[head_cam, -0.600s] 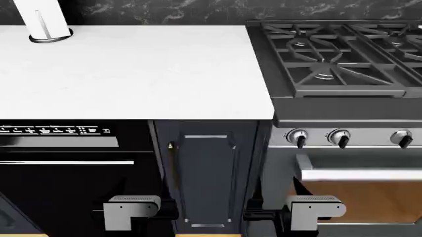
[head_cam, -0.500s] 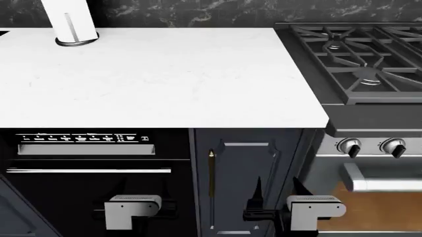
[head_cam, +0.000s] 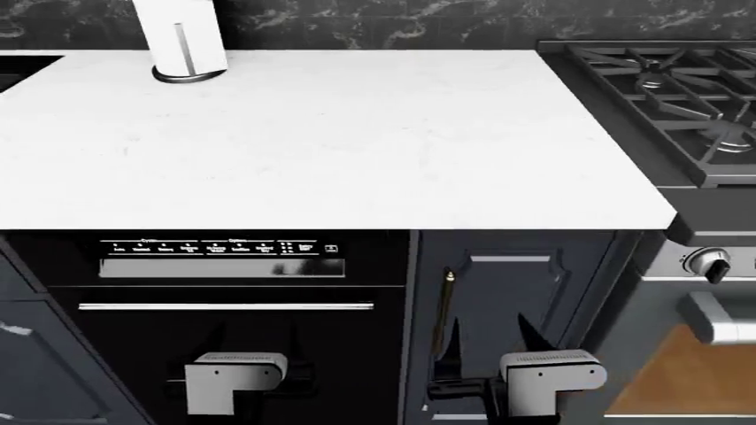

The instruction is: Pick and place the shaker into the drawer. Then close the cabinet.

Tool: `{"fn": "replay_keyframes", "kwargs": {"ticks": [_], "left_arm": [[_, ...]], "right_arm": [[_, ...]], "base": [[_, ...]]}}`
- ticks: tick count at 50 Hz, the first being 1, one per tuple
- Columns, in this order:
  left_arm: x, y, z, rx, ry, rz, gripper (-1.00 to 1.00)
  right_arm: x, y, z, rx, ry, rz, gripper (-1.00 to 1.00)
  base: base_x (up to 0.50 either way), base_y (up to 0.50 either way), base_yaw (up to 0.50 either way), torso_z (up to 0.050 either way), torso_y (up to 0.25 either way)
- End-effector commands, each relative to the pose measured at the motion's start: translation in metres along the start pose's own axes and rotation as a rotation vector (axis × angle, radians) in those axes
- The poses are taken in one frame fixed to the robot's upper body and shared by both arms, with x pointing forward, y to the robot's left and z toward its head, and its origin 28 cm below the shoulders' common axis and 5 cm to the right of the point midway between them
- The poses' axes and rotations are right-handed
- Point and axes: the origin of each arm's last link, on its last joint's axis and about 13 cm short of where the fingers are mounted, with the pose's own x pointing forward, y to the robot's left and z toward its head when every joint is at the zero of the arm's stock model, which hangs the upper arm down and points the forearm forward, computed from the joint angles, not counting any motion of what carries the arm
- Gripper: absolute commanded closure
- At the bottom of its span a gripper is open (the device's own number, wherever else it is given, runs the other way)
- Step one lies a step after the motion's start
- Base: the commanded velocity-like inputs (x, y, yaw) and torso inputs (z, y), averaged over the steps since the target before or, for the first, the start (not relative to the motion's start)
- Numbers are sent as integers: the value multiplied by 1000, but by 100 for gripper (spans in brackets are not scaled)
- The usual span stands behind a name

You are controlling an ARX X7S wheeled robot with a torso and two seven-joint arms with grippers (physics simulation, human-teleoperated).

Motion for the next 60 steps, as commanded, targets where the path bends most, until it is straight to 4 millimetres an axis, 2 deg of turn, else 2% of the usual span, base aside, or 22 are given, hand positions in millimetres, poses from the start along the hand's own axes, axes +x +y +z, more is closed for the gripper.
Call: {"fn": "replay_keyframes", "kwargs": {"ticks": [1,11,13,14,17,18,20,22,24,30,33,35,36,37,38,39,40,44,48,55,60], "left_arm": [[0,0,0,9,0,-9,-100],[0,-1,0,45,17,-33,-100],[2,-1,7,43,22,-47,-100],[6,0,18,46,3,-53,-100],[30,5,93,72,-142,-79,-100],[42,8,133,98,-226,-87,-100],[58,14,201,133,-364,-89,-100],[66,17,273,171,-508,-85,-100],[68,18,327,194,-614,-79,-100],[73,17,434,315,-796,-71,-100],[80,15,499,380,-885,-70,-100],[83,11,537,415,-940,-71,-100],[79,7,557,433,-993,-74,-100],[65,-1,583,460,-1096,-81,-100],[48,-10,606,480,-1206,-91,-100],[61,-4,602,465,-1117,-72,-100],[80,6,589,437,-970,-45,-100],[74,6,593,396,-909,-19,-100],[80,9,580,264,-714,-2,-100],[93,5,557,173,-444,-69,-100],[97,2,547,210,-349,-125,-100]], "right_arm": [[1,1,0,1,1,-1,-100],[2,-2,1,37,13,-31,-100],[7,-6,11,33,-4,-45,-100],[16,-11,29,39,-38,-61,-100],[52,-31,119,53,-231,-109,-100],[67,-40,160,58,-305,-135,-100],[88,-54,233,76,-434,-169,-100],[99,-66,307,99,-562,-204,-100],[97,-74,378,108,-715,-217,-100],[98,-80,477,74,-867,-219,-100],[106,-79,530,57,-906,-217,-100],[102,-75,566,42,-969,-209,-100],[93,-72,585,27,-1029,-199,-100],[85,-69,601,21,-1065,-187,-100],[106,-70,583,18,-911,-191,-100],[102,-68,586,17,-900,-177,-100],[99,-66,588,25,-883,-169,-100],[92,-62,589,19,-801,-124,-100],[91,-62,584,-5,-690,-53,-100],[102,-62,569,-8,-521,4,-100],[104,-61,565,-23,-472,10,-100]], "base": [[0,500,0,26,0],[0,0,0,50,23],[0,0,0,50,21],[0,0,0,50,20],[0,0,0,50,23],[0,0,0,50,21],[0,0,0,50,23],[0,0,0,50,24],[0,0,0,50,22],[0,0,0,50,26],[0,0,0,50,24],[0,0,0,50,27],[0,0,0,50,23],[0,0,0,50,27],[0,0,0,50,27],[0,0,0,50,25],[0,0,0,50,25],[0,0,0,50,26],[0,0,0,50,19],[0,0,0,0,0],[0,0,0,0,0]]}}
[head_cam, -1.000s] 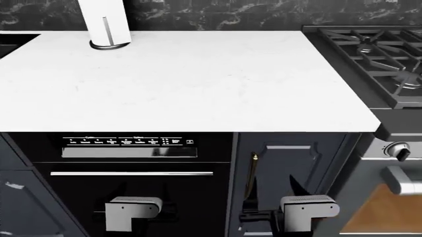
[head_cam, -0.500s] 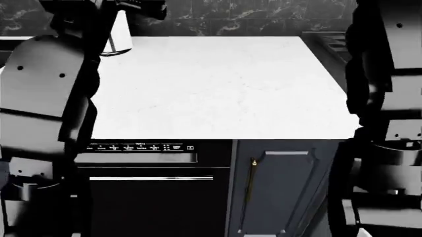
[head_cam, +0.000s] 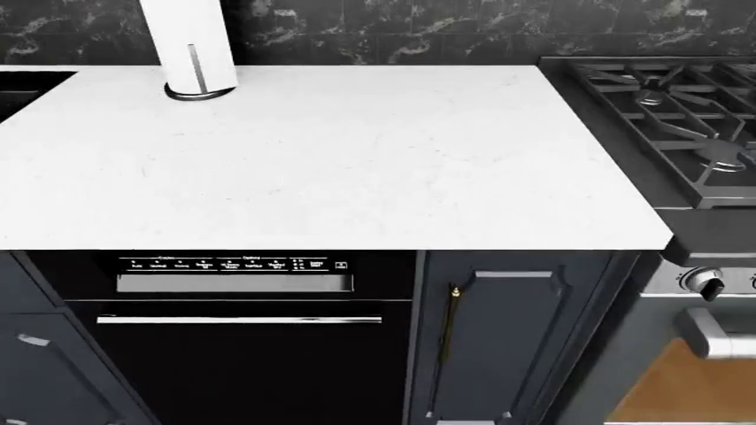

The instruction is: Pick and place the shaker into the drawer. Then close the cabinet.

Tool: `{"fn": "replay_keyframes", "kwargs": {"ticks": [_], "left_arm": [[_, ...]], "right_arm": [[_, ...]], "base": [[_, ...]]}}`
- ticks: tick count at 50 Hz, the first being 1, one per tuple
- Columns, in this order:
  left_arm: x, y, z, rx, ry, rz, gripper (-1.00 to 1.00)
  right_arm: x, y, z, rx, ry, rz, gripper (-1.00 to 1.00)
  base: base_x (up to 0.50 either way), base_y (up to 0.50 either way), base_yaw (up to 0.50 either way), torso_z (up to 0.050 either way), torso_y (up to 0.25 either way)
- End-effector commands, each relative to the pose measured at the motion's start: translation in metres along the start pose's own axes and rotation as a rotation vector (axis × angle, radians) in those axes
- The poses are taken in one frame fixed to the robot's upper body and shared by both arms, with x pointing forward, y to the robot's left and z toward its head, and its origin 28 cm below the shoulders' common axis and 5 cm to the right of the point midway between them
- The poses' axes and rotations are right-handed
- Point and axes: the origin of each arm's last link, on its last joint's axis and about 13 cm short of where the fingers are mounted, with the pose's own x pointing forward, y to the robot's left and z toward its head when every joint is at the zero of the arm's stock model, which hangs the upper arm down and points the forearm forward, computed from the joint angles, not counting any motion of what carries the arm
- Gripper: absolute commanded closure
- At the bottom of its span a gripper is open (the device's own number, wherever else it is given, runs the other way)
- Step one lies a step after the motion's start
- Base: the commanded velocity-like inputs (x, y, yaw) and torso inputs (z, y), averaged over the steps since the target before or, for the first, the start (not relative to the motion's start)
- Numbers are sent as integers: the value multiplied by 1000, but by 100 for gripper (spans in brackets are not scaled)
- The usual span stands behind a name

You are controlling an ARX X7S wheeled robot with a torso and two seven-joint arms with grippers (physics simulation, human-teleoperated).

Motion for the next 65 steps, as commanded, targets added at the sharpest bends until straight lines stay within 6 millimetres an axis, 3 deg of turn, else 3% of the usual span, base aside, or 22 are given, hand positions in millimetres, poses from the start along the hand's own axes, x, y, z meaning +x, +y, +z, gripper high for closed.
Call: {"fn": "replay_keyframes", "kwargs": {"ticks": [1,17,41,53,65], "left_arm": [[-6,-8,-3,-78,244,-93,-100],[-5,-5,-19,-135,272,-61,-100],[-5,-5,-5,-115,219,-41,-100],[-3,2,-5,-94,158,137,-100],[-3,-1,-9,-99,177,100,-100]], "right_arm": [[-4,5,6,-14,154,76,-100],[-1,13,-2,-87,183,158,-100],[-1,15,3,-98,138,196,-100],[0,16,0,-102,147,219,-100],[1,14,-4,-113,164,194,-100]], "base": [[0,0,0,0,0],[233,0,0,0,0],[487,-175,0,0,0],[0,0,0,0,2],[0,0,0,0,0]]}}
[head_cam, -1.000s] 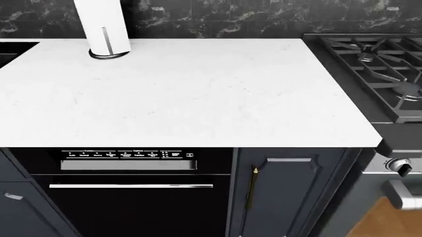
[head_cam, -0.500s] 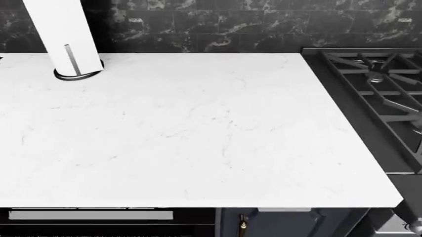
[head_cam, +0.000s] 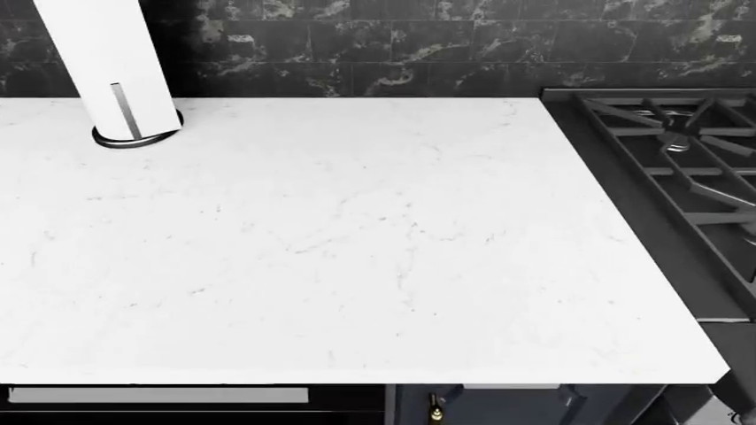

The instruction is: Pick and place the shaker into the drawer. Then close the cabinet.

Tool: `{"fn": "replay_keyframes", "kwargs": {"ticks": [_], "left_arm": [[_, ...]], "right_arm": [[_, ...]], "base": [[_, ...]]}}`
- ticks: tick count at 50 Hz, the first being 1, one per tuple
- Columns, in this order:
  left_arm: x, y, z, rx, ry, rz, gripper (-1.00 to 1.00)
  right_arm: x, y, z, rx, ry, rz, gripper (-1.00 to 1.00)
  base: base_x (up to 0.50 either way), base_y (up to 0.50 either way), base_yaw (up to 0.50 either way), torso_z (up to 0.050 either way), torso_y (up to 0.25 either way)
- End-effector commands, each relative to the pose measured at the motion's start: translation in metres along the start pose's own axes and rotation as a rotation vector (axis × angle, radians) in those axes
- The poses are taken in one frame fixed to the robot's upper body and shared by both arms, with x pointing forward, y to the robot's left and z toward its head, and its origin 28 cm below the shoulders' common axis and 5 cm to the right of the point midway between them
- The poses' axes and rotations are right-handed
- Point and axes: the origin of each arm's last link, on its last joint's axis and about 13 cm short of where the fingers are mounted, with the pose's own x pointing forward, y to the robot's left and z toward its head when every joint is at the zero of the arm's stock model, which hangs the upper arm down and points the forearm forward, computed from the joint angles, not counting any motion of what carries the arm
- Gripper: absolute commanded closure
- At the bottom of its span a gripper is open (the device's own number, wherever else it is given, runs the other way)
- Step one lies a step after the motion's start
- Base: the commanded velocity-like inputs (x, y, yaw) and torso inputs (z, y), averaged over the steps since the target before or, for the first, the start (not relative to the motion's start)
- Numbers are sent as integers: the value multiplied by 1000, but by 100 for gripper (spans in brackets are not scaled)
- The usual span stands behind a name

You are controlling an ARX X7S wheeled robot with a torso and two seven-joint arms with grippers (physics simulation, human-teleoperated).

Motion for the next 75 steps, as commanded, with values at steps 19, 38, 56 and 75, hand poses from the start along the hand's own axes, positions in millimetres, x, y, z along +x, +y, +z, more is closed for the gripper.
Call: {"fn": "replay_keyframes", "kwargs": {"ticks": [19,38,56,75], "left_arm": [[4,-7,-12,11,26,-22,-100],[5,-7,-18,-1,45,-37,-100],[6,-6,-21,21,56,5,-100],[7,-6,-25,17,66,-6,-100]], "right_arm": [[3,-15,-41,9,173,-128,-100],[5,-2,-25,-6,107,-18,-100],[6,0,-30,-14,116,-12,-100],[7,1,-33,-13,124,15,-100]], "base": [[0,0,0,0,0],[204,0,0,0,0],[333,83,0,0,1],[206,0,0,0,0]]}}
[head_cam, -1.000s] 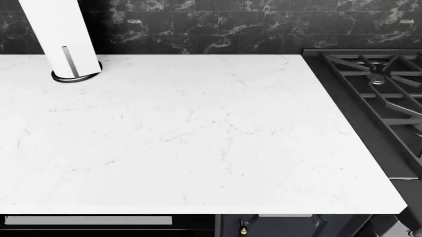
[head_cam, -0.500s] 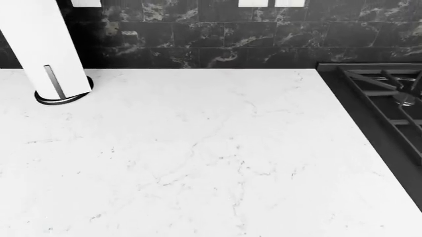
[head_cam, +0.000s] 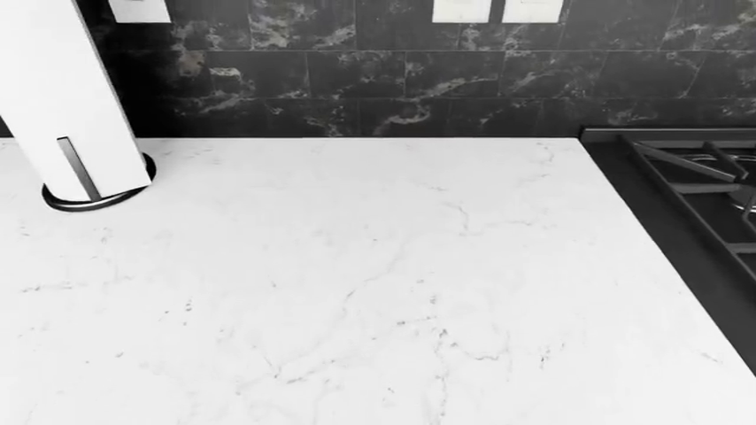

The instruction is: Pick and place the shaker into the drawer. Then close the cabinet.

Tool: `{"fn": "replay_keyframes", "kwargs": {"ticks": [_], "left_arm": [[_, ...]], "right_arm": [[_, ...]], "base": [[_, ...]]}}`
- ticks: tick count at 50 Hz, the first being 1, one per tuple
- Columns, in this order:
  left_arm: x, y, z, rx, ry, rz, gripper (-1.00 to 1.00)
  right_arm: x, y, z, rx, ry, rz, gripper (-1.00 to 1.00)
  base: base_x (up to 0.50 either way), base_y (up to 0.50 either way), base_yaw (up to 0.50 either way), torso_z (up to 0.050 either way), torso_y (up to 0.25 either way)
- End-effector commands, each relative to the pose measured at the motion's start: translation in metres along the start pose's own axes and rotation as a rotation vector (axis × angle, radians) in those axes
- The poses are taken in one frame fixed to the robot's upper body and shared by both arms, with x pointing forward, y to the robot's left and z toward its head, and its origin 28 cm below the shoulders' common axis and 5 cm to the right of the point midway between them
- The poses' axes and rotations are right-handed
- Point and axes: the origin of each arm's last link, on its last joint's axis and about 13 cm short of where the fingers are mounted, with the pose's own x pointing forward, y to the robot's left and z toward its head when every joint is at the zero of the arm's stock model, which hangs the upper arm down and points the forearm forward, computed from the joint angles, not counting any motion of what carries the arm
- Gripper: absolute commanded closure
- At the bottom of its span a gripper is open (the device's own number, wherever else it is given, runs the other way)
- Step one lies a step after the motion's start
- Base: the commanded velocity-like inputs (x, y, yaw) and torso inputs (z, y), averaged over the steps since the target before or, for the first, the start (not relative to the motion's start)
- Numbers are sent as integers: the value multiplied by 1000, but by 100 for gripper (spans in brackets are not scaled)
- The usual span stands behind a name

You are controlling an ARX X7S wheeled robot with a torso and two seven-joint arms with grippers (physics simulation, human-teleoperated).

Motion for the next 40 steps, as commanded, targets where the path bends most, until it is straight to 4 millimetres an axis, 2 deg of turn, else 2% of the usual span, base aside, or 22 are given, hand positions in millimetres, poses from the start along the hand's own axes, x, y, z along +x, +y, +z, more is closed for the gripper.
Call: {"fn": "replay_keyframes", "kwargs": {"ticks": [1,2,10,12,15,16,19,22,26,35,36,40], "left_arm": [[5,0,-19,1,64,-1,-100],[5,0,-20,-11,64,-6,100],[4,-1,-19,-40,74,-27,100],[3,0,-11,-30,33,-21,100],[-3,0,18,-28,-101,-31,100],[-7,0,34,-30,-175,-37,100],[-20,0,66,-10,-370,-43,100],[-33,0,86,14,-480,-51,100],[-39,1,95,40,-537,-36,100],[-34,0,90,44,-524,-30,100],[-33,-1,89,46,-520,-30,100],[-33,-1,89,51,-517,-30,100]], "right_arm": [[1,1,-3,0,9,15,-100],[1,1,-4,1,11,12,-100],[0,0,-3,12,15,-14,-100],[0,-1,-3,11,17,-16,-100],[1,-2,-6,11,22,-19,-100],[1,-2,-7,12,24,-20,-100],[2,-1,-10,12,32,-18,-100],[3,1,-11,14,38,-15,-100],[3,3,-11,16,41,-6,-100],[5,3,-18,22,53,14,-100],[6,3,-19,22,53,14,100],[5,-1,-13,32,-3,-15,100]], "base": [[0,0,0,0,0],[0,0,0,0,0],[0,0,0,0,0],[0,0,0,0,0],[0,0,0,0,0],[0,0,0,0,0],[0,0,0,0,0],[0,0,0,0,0],[0,0,0,0,0],[167,0,0,0,0],[0,0,0,0,0],[0,0,0,0,0]]}}
